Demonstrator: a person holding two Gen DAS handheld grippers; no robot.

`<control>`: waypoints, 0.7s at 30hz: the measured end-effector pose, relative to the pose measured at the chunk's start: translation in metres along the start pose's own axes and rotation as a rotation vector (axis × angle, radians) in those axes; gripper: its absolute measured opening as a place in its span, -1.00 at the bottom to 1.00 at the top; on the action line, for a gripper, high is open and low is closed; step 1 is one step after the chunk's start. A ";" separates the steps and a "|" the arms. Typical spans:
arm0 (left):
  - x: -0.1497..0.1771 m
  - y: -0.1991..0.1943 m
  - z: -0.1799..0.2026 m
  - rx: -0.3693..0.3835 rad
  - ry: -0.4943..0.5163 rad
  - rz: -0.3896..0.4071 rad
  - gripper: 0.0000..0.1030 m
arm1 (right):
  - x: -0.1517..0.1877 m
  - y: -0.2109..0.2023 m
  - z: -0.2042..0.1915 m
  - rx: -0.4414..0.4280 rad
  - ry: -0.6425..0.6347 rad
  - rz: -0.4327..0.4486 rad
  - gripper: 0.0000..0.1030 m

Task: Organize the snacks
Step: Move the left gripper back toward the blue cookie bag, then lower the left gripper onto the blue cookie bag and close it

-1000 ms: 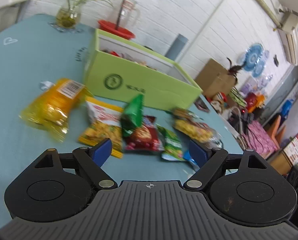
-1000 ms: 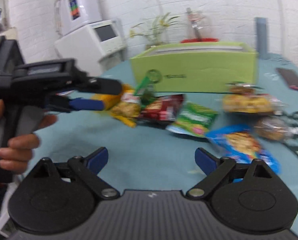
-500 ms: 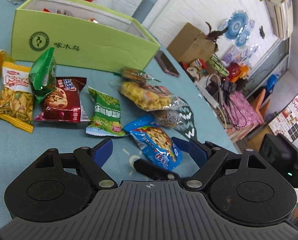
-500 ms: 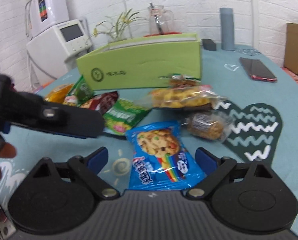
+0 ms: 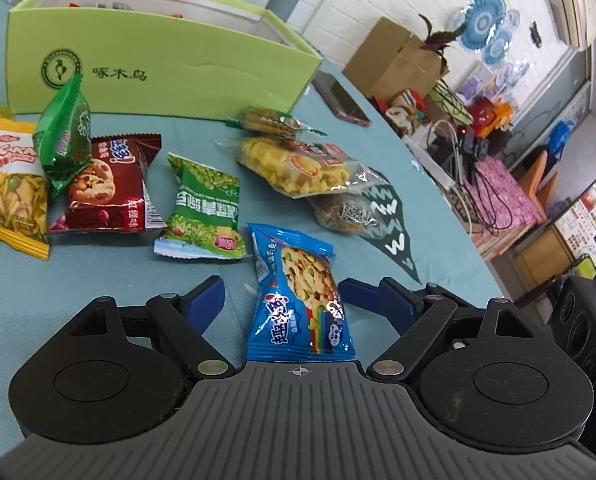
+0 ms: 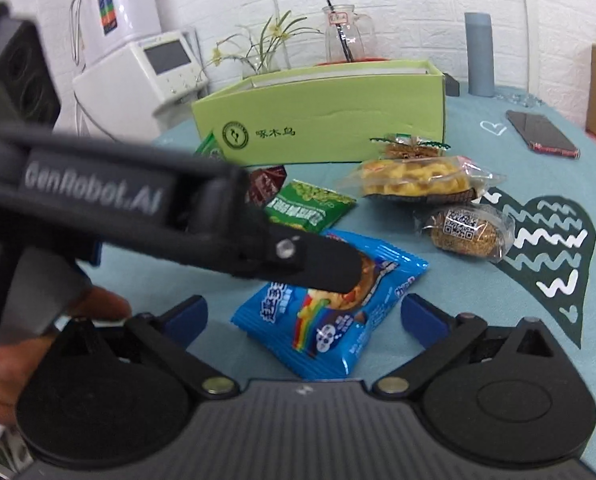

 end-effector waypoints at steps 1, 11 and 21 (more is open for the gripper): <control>0.001 0.000 0.001 0.002 0.005 0.001 0.39 | -0.001 0.002 -0.005 0.024 -0.027 -0.016 0.99; 0.005 0.002 0.002 0.056 0.027 -0.048 0.03 | -0.006 0.007 -0.021 0.013 -0.109 -0.050 0.99; 0.026 -0.019 0.002 0.052 0.019 -0.065 0.10 | 0.003 -0.012 -0.028 -0.017 -0.166 -0.012 0.99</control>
Point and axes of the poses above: each gripper's, at about its wrist camera, not at the fingertips, and y roughly the way its jaws point, z to its right, x to its underside, the point moved 1 cm from there along y, roughly the way its jaws point, and after that the axes turned 3 degrees about -y, right-handed, at the moved point
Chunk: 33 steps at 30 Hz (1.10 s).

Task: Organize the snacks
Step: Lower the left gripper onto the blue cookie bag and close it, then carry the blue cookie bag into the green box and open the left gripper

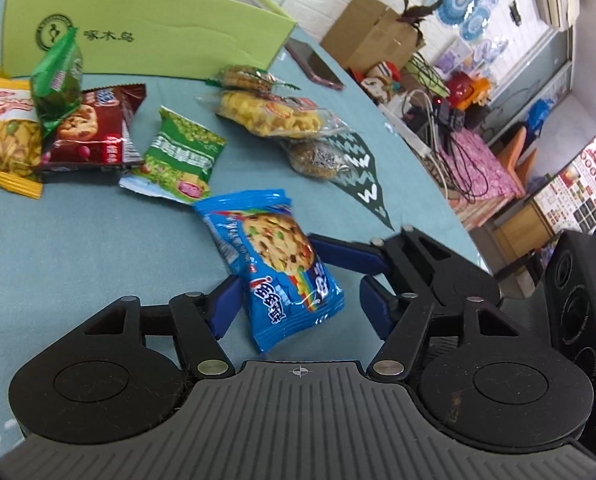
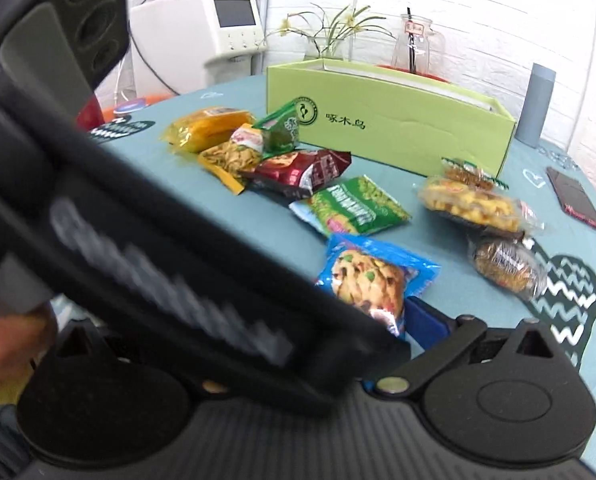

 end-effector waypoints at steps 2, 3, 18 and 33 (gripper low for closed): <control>-0.005 -0.005 -0.001 -0.030 0.003 0.041 0.24 | 0.000 -0.005 0.008 0.026 0.056 0.020 0.99; -0.007 -0.007 -0.002 -0.044 0.000 0.053 0.26 | 0.001 -0.006 0.012 0.036 0.090 0.027 0.99; -0.034 -0.021 0.011 -0.008 0.038 0.098 -0.72 | -0.022 -0.031 0.028 0.004 0.174 0.136 0.26; -0.245 0.034 -0.033 -0.164 0.100 0.268 -0.65 | -0.193 0.107 0.144 -0.027 0.086 0.164 0.25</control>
Point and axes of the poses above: each gripper's, at about its wrist camera, not at the fingertips, and y roughly the way its jaws point, z to its right, x to its underside, the point moved 1 cm from there along y, roughly the way its jaws point, and after that the axes turned 3 degrees about -y, right-handed, at the moved point
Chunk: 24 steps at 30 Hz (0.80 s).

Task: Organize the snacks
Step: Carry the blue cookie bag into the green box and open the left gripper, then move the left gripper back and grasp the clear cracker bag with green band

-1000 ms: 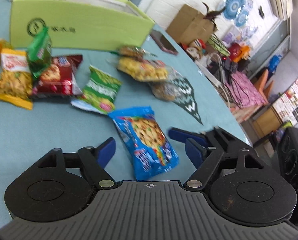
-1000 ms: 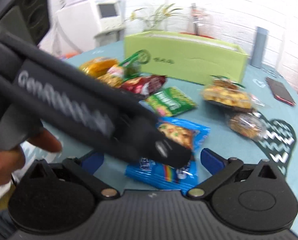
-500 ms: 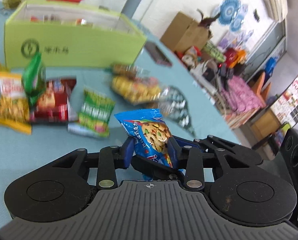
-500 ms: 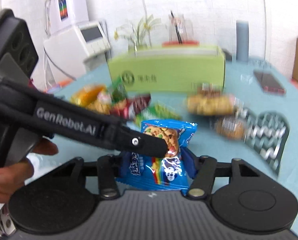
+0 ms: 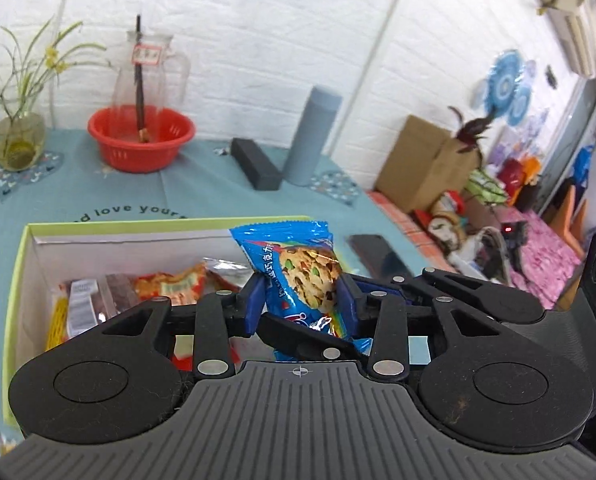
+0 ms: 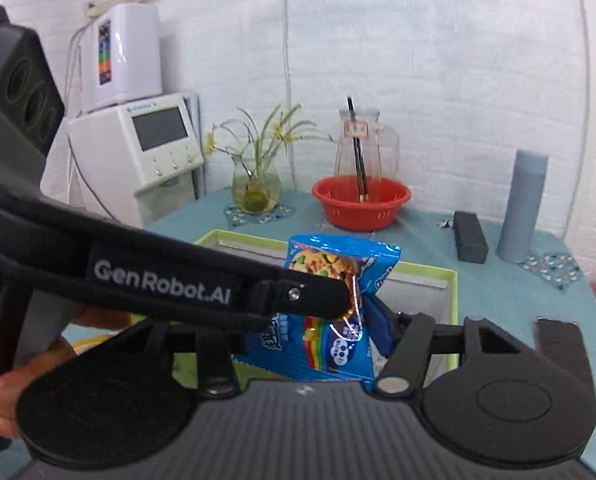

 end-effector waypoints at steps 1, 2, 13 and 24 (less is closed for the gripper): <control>-0.001 0.012 -0.008 -0.011 -0.007 -0.018 -0.65 | -0.001 0.017 0.003 -0.007 0.005 -0.027 0.25; -0.002 0.022 -0.014 -0.021 -0.012 -0.035 -0.67 | 0.003 0.028 0.006 -0.013 0.006 -0.049 0.25; 0.006 -0.001 -0.013 0.001 0.008 -0.002 -0.07 | 0.002 0.019 0.001 0.006 0.009 -0.019 0.67; 0.081 -0.116 0.039 0.120 0.085 0.106 0.38 | 0.071 -0.143 -0.073 -0.008 0.007 0.151 0.99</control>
Point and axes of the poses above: each gripper's, at about its wrist camera, not at the fingertips, and y roughly the way its jaws point, z to its right, x to its underside, the point moved 1 cm from there along y, roughly the way its jaws point, and after that the axes turned 3 degrees about -y, right-handed, at the moved point
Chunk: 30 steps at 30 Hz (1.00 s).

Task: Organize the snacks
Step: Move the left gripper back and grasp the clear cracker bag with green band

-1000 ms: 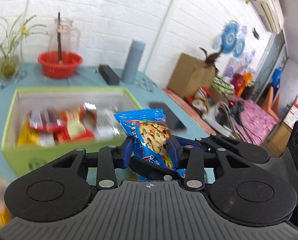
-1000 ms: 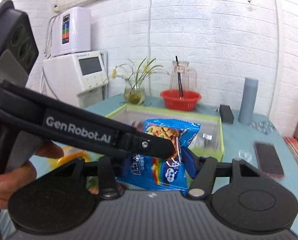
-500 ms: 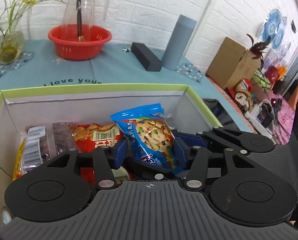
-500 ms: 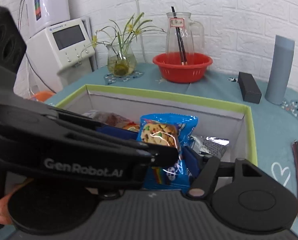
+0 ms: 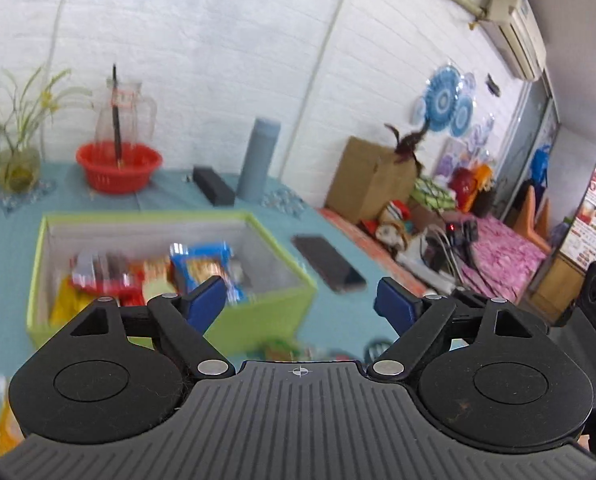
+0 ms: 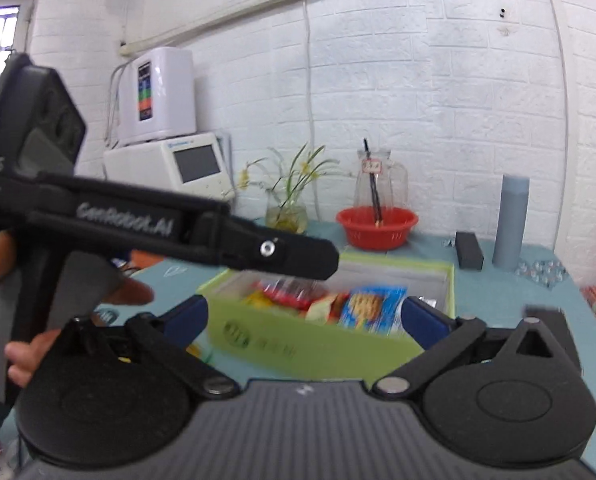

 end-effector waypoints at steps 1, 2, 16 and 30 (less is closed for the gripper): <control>0.013 -0.001 0.000 -0.001 -0.012 -0.020 0.39 | 0.015 -0.008 -0.004 0.022 0.015 -0.021 0.99; 0.028 0.000 -0.002 -0.004 -0.029 -0.049 0.39 | 0.027 -0.015 -0.006 0.045 0.025 -0.037 0.99; 0.018 0.077 -0.027 0.058 -0.265 -0.211 0.30 | 0.033 0.018 0.057 0.120 0.077 -0.109 0.99; 0.028 0.172 -0.051 0.028 -0.284 -0.403 -0.18 | 0.045 0.129 0.098 -0.013 0.153 -0.355 0.38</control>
Point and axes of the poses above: each gripper's, at about its wrist camera, not at the fingertips, and y roughly the way its jaws point, z to its right, x to its underside, the point moved 1 cm from there along y, roughly the way its jaws point, and after that the axes turned 3 degrees about -y, right-handed, at the moved point
